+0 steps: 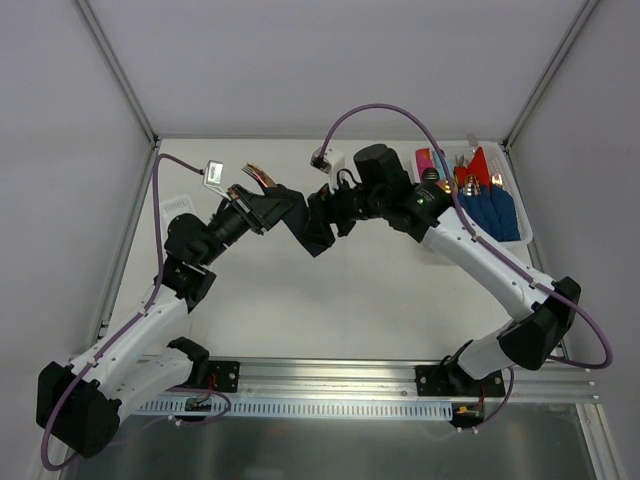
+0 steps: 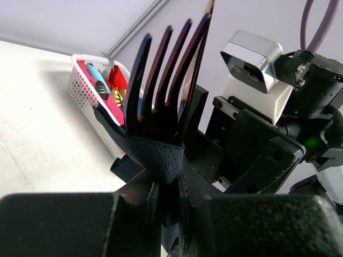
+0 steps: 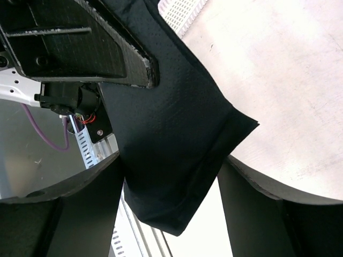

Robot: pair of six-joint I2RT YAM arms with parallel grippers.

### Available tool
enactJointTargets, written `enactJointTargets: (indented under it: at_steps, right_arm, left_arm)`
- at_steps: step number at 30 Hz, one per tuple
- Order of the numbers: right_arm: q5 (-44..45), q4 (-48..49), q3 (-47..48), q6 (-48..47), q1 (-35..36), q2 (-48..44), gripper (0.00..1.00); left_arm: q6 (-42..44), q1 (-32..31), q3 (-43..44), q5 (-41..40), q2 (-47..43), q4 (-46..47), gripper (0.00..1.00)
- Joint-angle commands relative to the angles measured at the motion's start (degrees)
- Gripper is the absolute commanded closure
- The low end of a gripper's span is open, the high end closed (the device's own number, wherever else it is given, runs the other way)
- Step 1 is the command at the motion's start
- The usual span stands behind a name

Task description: Place the utensils on the paper napkin and roll it up

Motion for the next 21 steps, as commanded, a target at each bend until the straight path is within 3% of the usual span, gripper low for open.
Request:
enactJointTargets:
  at_steps: [1, 9, 11, 12, 18, 21]
  right_arm:
    - [1.0, 0.9, -0.9, -1.6, -1.0, -1.9, 0.28]
    - [-0.6, -4.7, 2.6, -3.9, -11.4, -7.0, 0.17]
    - [-0.1, -6.5, 4.8, -5.4, -11.0, -8.0, 0.03]
    - [0.4, -8.0, 6.8, -6.3, -10.7, -8.1, 0.01]
    - [0.9, -8.6, 11.1, -5.1, -7.2, -7.8, 0.01]
    - [0.3, -7.2, 11.1, -3.7, -5.2, -7.7, 0.16]
  left_arm:
    - [-1.2, -0.3, 3.7, 0.9, -0.7, 5.6, 1.0]
    - [-0.6, -0.2, 3.2, 0.2, -0.7, 4.2, 1.0]
    - [-0.9, -0.3, 3.1, 0.1, -0.5, 4.1, 1.0]
    - [-1.0, -0.3, 2.9, 0.0, -0.3, 4.2, 1.0]
    - [-1.2, -0.2, 2.7, -0.1, 0.1, 4.4, 1.0]
    - [-1.0, -0.2, 3.1, -0.2, -0.1, 3.7, 1.0]
